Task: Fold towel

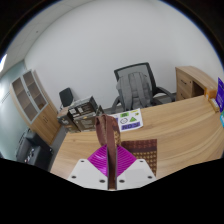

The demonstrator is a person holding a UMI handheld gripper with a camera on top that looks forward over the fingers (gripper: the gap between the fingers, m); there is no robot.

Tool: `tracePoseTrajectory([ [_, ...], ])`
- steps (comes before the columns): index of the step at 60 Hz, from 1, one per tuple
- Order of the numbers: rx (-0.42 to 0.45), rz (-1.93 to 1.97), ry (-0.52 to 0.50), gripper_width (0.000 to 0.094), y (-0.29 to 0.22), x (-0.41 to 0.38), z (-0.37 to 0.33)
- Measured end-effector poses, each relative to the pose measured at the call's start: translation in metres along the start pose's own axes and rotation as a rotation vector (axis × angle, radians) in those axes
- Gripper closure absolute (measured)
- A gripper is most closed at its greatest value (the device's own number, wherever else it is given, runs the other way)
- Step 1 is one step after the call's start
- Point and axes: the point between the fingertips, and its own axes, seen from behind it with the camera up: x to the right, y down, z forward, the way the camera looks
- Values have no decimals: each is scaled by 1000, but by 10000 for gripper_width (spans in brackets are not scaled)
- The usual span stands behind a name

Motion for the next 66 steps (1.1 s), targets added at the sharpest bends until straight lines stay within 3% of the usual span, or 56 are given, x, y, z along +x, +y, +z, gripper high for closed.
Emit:
tracePoseTrajectory([
  [4,-34,17,40,840,15,31,7],
  [8,-68,23,75,742,30,58,12],
  [19,-106,-29,232,189,43,124,-13],
  [22,-100,-53,251,81,37,132,-28],
  [43,-38,-223,309,76,-5,101,-181],
  [66,-1,-204,362,75,13,62,-291],
])
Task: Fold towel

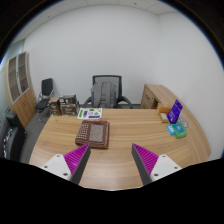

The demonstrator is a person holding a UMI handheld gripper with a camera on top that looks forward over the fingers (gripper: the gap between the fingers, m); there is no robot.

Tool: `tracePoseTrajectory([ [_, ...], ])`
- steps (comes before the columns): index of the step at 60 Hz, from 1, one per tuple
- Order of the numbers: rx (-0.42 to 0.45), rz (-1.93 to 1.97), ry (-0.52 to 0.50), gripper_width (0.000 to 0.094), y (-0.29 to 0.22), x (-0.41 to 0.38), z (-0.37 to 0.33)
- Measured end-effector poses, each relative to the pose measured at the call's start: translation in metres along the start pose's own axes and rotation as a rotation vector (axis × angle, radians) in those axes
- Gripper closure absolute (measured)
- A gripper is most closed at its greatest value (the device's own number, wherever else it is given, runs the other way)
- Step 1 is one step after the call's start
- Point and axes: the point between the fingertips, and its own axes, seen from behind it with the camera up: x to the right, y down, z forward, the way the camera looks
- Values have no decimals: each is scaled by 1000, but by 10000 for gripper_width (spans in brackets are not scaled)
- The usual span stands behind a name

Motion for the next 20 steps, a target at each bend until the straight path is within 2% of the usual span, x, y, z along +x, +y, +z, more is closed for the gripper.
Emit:
tracePoseTrajectory([
  [20,29,26,0,83,4,-3,-22],
])
